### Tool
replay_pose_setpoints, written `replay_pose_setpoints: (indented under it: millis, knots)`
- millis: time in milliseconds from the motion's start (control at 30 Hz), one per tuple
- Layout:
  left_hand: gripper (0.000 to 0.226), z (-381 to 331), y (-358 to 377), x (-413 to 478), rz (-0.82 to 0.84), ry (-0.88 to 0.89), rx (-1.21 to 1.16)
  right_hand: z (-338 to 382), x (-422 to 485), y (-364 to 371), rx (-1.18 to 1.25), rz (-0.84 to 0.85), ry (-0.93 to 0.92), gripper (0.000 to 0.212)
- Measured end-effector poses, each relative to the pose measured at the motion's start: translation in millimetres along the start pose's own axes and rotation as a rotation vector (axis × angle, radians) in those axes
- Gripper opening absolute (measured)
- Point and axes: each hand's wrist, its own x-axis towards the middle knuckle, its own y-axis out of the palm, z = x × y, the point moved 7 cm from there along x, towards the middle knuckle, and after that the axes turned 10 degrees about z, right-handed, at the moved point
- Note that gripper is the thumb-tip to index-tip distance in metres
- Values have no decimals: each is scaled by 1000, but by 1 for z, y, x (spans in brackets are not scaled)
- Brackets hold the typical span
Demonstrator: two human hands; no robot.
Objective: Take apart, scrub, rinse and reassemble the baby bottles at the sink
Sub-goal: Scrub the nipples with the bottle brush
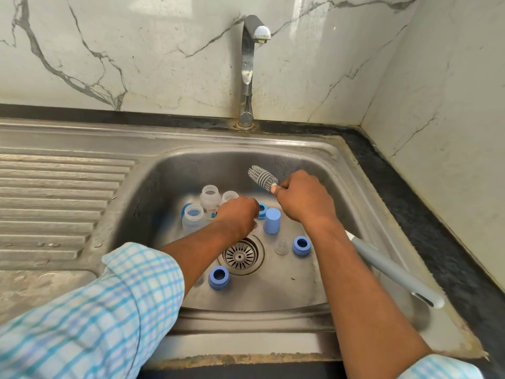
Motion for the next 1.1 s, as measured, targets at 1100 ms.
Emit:
replay_pose_setpoints:
  millis: [1100]
  knots:
    - [43, -64, 44, 14, 193, 219, 7, -2, -2, -4, 37, 14, 24, 27]
